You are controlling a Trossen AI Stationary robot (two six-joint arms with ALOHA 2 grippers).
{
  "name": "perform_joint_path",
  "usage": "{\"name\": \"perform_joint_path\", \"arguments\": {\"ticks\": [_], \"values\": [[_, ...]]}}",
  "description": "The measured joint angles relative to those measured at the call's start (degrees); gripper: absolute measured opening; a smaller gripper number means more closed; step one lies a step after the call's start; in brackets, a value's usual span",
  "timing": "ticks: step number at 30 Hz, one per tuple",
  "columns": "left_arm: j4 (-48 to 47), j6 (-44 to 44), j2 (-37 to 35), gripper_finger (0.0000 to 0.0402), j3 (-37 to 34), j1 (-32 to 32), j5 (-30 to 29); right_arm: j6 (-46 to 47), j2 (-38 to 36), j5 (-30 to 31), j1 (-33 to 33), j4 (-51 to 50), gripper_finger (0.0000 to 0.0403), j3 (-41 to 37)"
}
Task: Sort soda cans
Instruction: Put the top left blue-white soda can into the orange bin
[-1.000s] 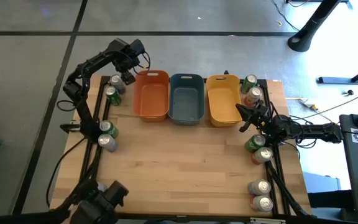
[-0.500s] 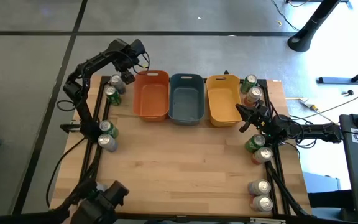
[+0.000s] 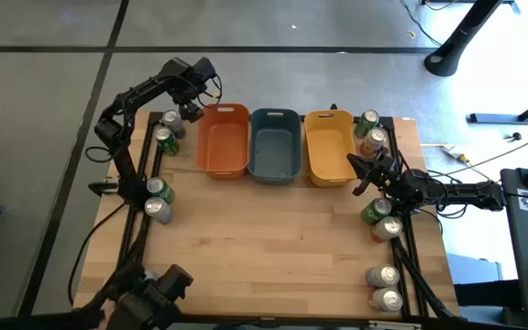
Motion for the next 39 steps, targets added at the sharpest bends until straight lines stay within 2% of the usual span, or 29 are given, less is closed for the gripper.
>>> {"name": "perform_joint_path", "arguments": {"ticks": [10, 15, 19, 22, 31, 39], "values": [[-0.9, -5.1, 0.0, 0.029, 0.0, 1.9, -1.2, 0.0, 0.0, -0.3, 0.0, 0.0, 0.0019, 0.0], [-0.9, -4.5, 0.0, 0.029, 0.0, 1.4, -1.7, 0.0, 0.0, -0.3, 0.0, 0.0, 0.0019, 0.0], [-5.3, -5.9, 0.3, 0.029, 0.0, 1.9, 5.0, 1.3, 0.0, -0.3, 0.0, -0.1, 0.0019, 0.0], [-9.1, -8.4, 1.7, 0.029, 0.0, 3.5, 5.8, 1.7, 0.0, -0.3, 0.0, -0.6, 0.0019, 0.0], [-7.8, -5.5, 6.4, 0.029, -0.1, 4.7, 5.9, 2.0, 0.0, -0.8, 0.0, -0.9, 0.0019, 0.0], [-10.9, -4.4, 10.2, 0.029, 0.1, 4.9, 3.2, 2.2, 0.0, -0.8, 0.0, -0.9, 0.0019, 0.0]]}}
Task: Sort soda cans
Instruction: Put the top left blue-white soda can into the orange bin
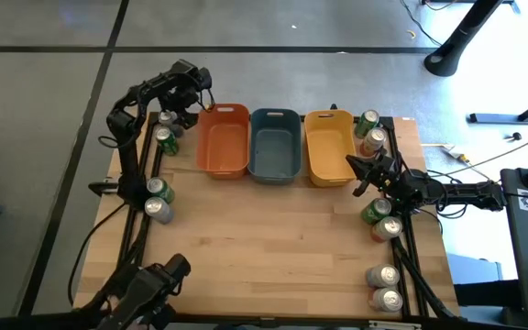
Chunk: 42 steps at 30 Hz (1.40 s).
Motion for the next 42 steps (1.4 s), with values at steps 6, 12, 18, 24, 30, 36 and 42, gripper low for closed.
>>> {"name": "perform_joint_path", "arguments": {"ticks": [6, 12, 18, 24, 30, 36, 42], "values": [[-0.7, 2.6, 0.0, 0.029, 0.0, -0.2, 0.8, 0.0, 0.0, 0.0, 0.0, 0.0, 0.0019, 0.0], [-1.2, 4.6, -0.9, 0.029, -0.2, -2.2, 3.3, 0.0, 0.0, 0.0, 0.0, 0.1, 0.0019, 0.0], [0.3, 5.8, -2.4, 0.029, -0.3, -3.3, 5.9, 0.0, 0.0, 0.0, 0.0, 0.1, 0.0019, 0.0], [0.7, 6.2, -3.1, 0.029, -0.2, -3.4, 8.7, 0.0, 0.0, 0.0, 0.0, 0.2, 0.0019, 0.0], [0.7, 6.5, -3.2, 0.029, -0.2, -4.2, 11.1, 0.0, 0.0, 0.0, 0.0, 0.2, 0.0019, 0.0], [1.0, 5.0, -4.3, 0.029, -0.5, -5.2, 7.2, -0.4, 0.0, 0.6, 0.0, 0.3, 0.0019, 0.0], [0.4, 2.7, -7.4, 0.029, -0.6, -5.2, 5.9, -0.5, 0.0, 0.7, 0.0, 0.4, 0.0019, 0.0]]}}
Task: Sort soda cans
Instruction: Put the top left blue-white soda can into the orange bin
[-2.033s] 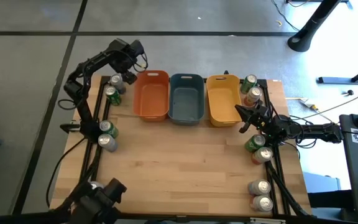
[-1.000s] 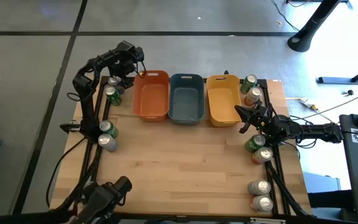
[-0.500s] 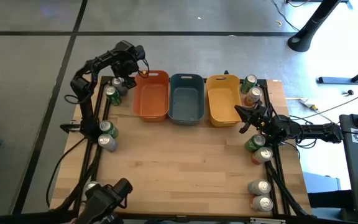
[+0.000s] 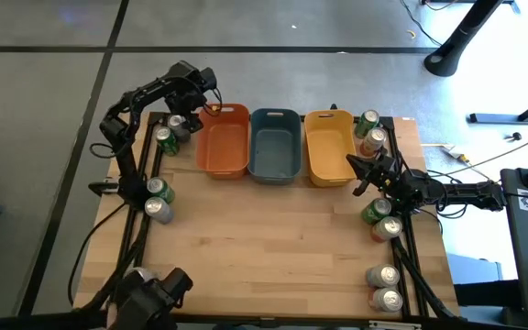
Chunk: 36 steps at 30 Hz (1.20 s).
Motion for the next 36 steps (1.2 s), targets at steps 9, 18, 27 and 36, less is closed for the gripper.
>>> {"name": "perform_joint_path", "arguments": {"ticks": [9, 18, 27, 36], "values": [[0.8, -1.3, 0.2, 0.029, 0.0, 4.5, 0.9, 0.3, 0.0, -0.5, 0.0, 0.1, 0.0019, 0.0], [3.4, 0.4, 0.2, 0.029, -2.2, 6.3, 3.8, 1.3, 0.0, -0.6, 0.0, 0.1, 0.0019, 0.0], [6.1, 2.2, -0.2, 0.029, -5.7, 6.3, 4.0, 1.3, 0.0, -0.6, 0.0, 0.0, 0.0019, 0.0], [6.4, 5.1, -0.2, 0.0291, -6.2, 5.2, 6.5, 1.3, 0.0, -0.6, 0.0, -0.1, 0.0019, 0.0]]}}
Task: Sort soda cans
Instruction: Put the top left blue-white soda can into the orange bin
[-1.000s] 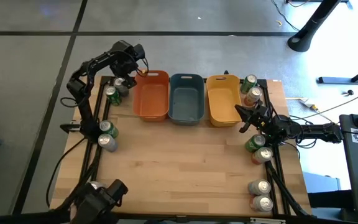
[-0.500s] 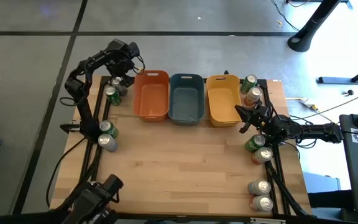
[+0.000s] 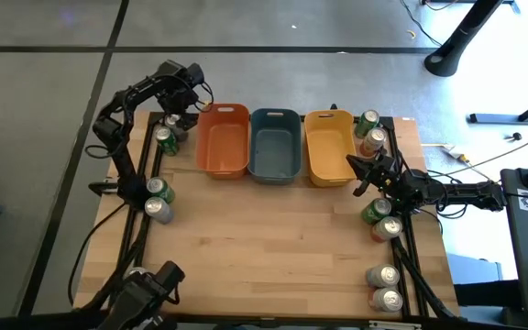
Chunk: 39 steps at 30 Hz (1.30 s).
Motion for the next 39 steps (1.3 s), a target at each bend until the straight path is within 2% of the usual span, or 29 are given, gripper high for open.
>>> {"name": "perform_joint_path", "arguments": {"ticks": [8, 22, 33, 39], "values": [[-0.1, 2.0, 0.0, 0.0291, -0.1, -2.3, 0.0, -0.1, 0.0, 0.0, 0.0, -0.1, 0.0019, 0.0], [0.8, 1.3, 0.0, 0.029, -0.2, -1.3, 1.3, -0.1, 0.0, 0.0, 0.0, -0.2, 0.0019, 0.0], [-0.2, 0.2, 0.2, 0.029, -0.2, -1.8, -3.6, -0.1, 0.0, 0.0, 0.0, -0.2, 0.0019, 0.0], [-0.3, -1.2, 0.2, 0.029, -0.2, -1.8, -4.1, -0.1, 0.0, 0.0, 0.0, -0.2, 0.0019, 0.0]]}}
